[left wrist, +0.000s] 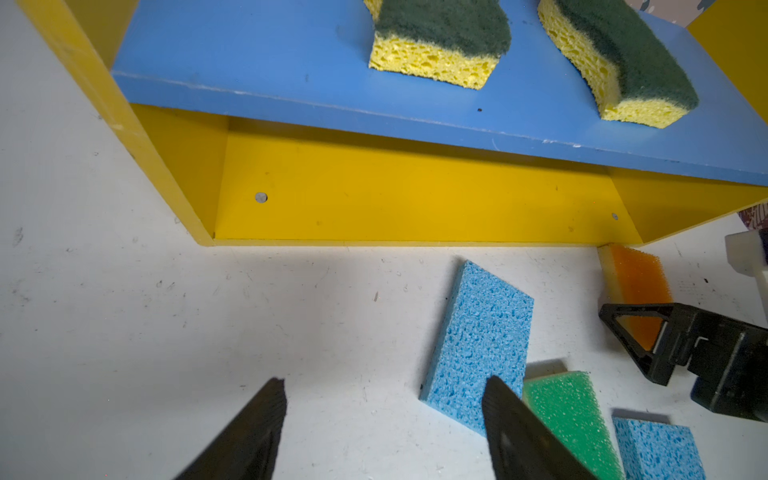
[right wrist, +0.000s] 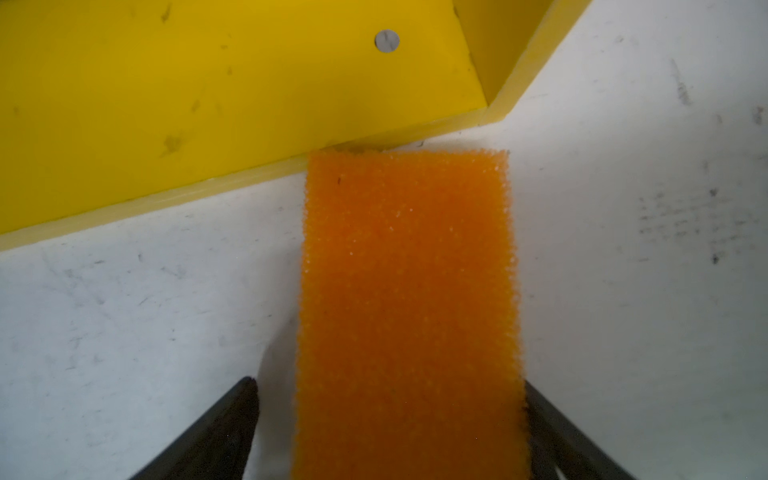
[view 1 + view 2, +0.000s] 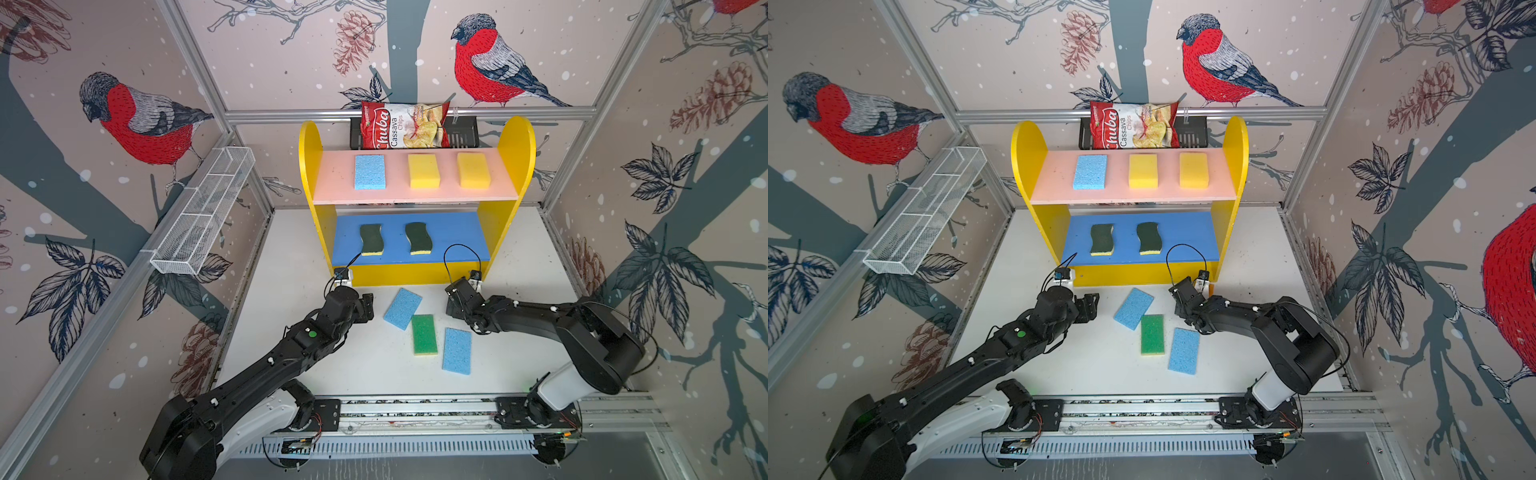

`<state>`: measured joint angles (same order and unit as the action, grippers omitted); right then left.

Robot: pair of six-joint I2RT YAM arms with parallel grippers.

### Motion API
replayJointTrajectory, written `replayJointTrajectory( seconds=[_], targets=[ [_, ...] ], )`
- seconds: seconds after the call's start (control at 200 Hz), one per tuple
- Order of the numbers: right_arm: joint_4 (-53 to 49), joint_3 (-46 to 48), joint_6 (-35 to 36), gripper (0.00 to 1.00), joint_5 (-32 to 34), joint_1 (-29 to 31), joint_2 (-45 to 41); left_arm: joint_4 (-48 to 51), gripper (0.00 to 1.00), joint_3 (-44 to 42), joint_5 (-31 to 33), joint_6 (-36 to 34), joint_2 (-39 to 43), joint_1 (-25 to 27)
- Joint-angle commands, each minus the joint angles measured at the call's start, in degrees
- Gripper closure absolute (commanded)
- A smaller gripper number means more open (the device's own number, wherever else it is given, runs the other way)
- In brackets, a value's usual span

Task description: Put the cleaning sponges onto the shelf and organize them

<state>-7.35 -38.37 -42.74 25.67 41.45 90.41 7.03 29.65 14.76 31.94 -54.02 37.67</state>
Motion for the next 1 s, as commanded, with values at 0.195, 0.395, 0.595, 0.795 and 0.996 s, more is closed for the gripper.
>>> replayJointTrajectory(
  seconds=[0.195,0.395,0.595,0.795,0.996],
  targets=[
    [-3.0,1.9,0.5,0.11,-1.4,-1.0,-1.5,-0.3,0.25,1.1,0.0,-0.3,-0.9,0.0],
    [-3.7,3.2,0.3,0.11,-2.0,-1.7,-2.8,-0.5,0.25,1.5,-0.6,-0.1,-1.7,0.0],
    [-2.5,3.7,0.7,0.14,-3.2,-1.8,-1.9,-0.4,0.25,1.5,-0.7,0.3,-1.6,0.0],
    [-2.3,3.8,1.0,0.17,-4.0,-1.8,-1.7,0.4,0.25,1.3,-0.1,0.6,-0.8,0.0],
    [-2.8,3.9,1.8,0.18,-5.3,-1.7,-2.4,0.5,0.25,1.2,0.0,1.0,-0.6,0.0]
  ],
)
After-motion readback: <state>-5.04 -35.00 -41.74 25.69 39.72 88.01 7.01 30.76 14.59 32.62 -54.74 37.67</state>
